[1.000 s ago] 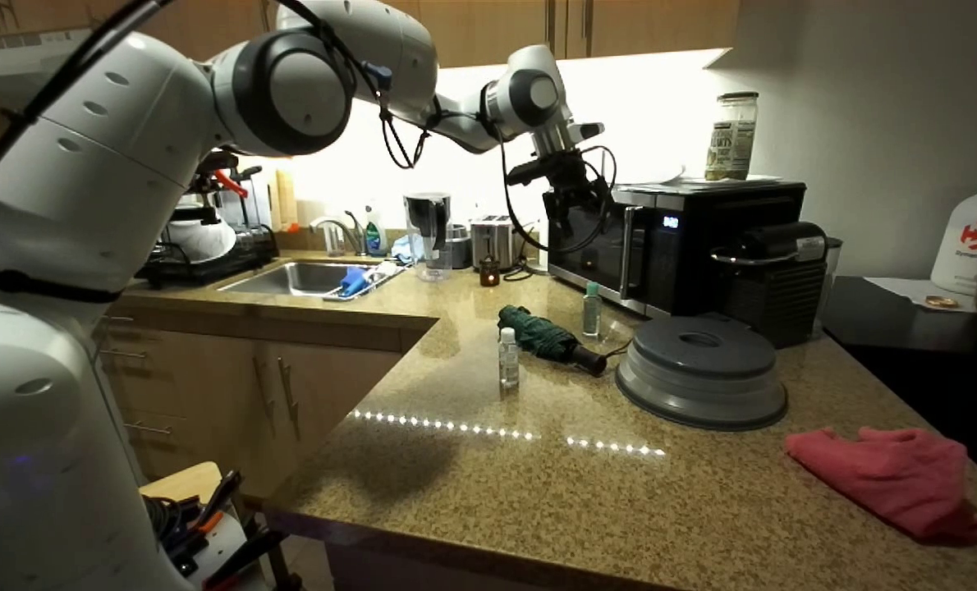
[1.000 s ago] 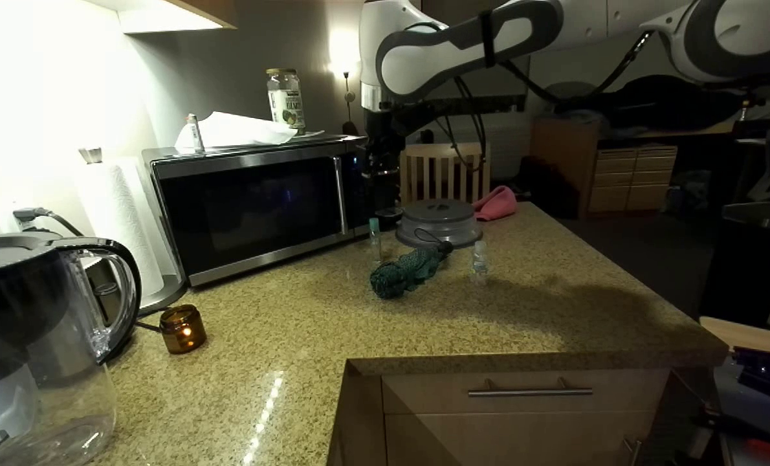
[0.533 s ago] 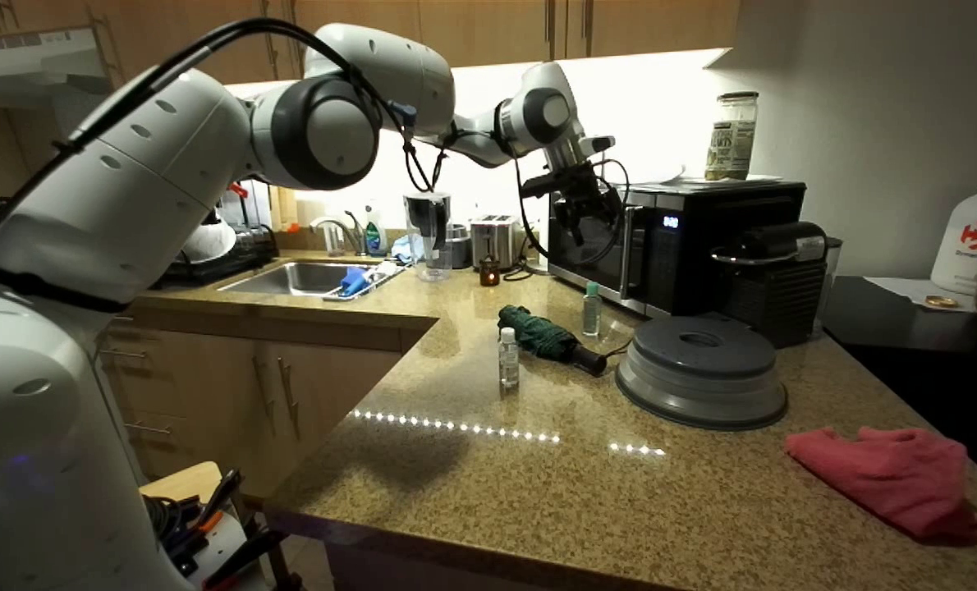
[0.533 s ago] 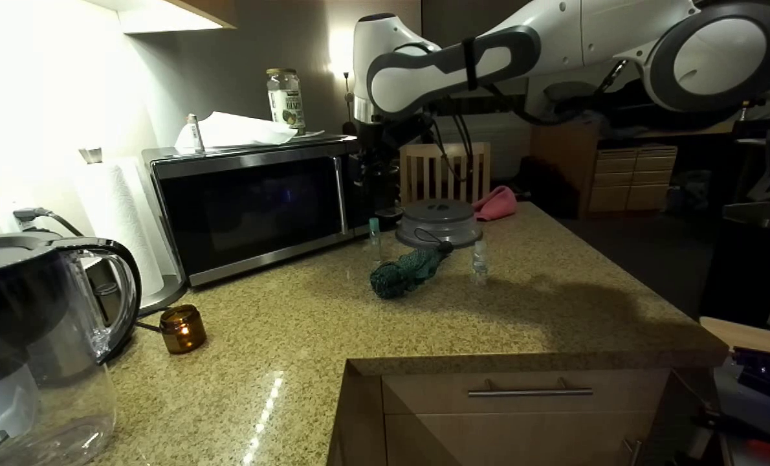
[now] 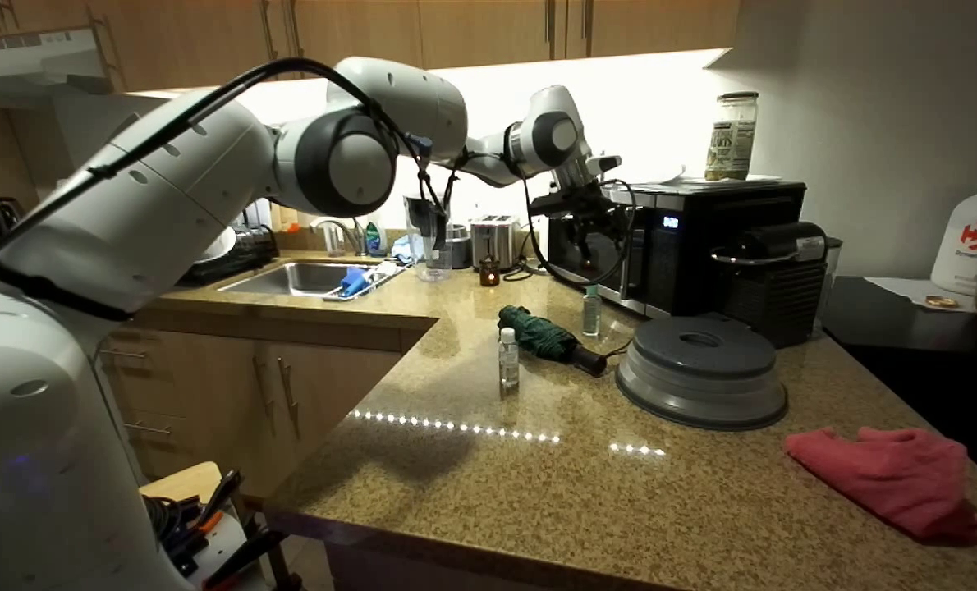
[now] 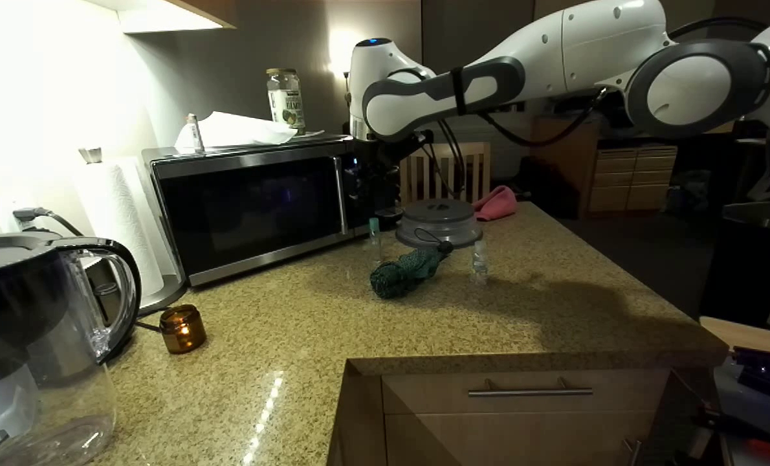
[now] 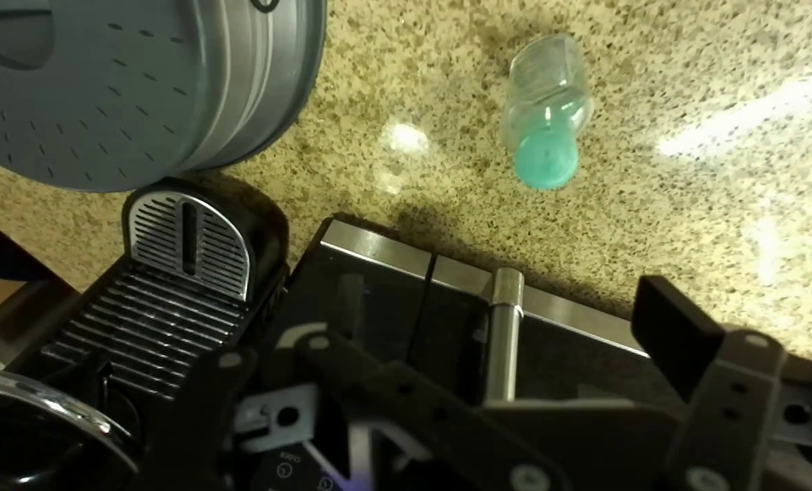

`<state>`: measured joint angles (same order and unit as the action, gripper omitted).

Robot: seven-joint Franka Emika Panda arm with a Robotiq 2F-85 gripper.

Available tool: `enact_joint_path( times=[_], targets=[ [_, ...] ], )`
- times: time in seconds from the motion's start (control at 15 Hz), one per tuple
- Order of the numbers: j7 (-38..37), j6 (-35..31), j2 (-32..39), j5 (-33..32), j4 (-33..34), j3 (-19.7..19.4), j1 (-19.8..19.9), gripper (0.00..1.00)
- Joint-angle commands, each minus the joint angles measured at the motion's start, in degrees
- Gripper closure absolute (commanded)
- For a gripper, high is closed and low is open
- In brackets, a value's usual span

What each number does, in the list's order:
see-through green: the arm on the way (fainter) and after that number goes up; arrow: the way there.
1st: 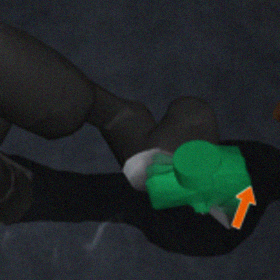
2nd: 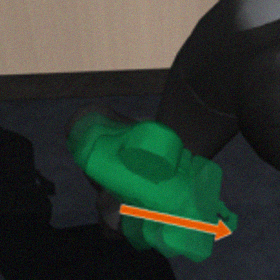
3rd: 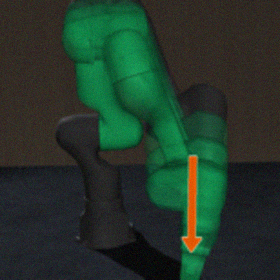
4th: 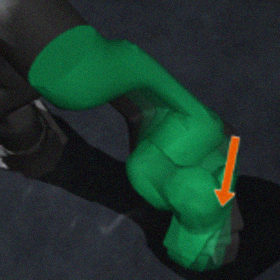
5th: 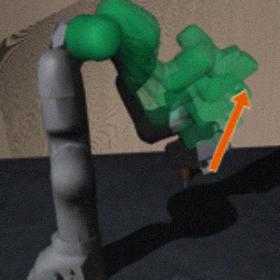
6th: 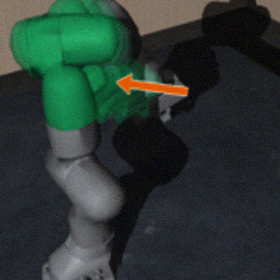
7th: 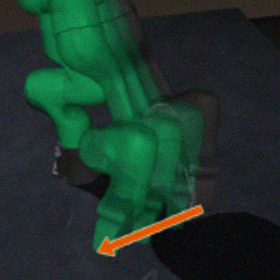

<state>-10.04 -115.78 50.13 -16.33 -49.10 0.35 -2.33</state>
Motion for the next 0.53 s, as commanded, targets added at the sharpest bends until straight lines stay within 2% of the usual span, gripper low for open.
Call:
enact_joint_path(
  times=[0.0,0.47],
  targets=[
    [2.40,-1.09,1.91,0.46,2.51,0.61,0.92,0.00],
    [2.12,-1.91,3.91,0.21,4.11,0.47,1.33,0.00]
  ],
)
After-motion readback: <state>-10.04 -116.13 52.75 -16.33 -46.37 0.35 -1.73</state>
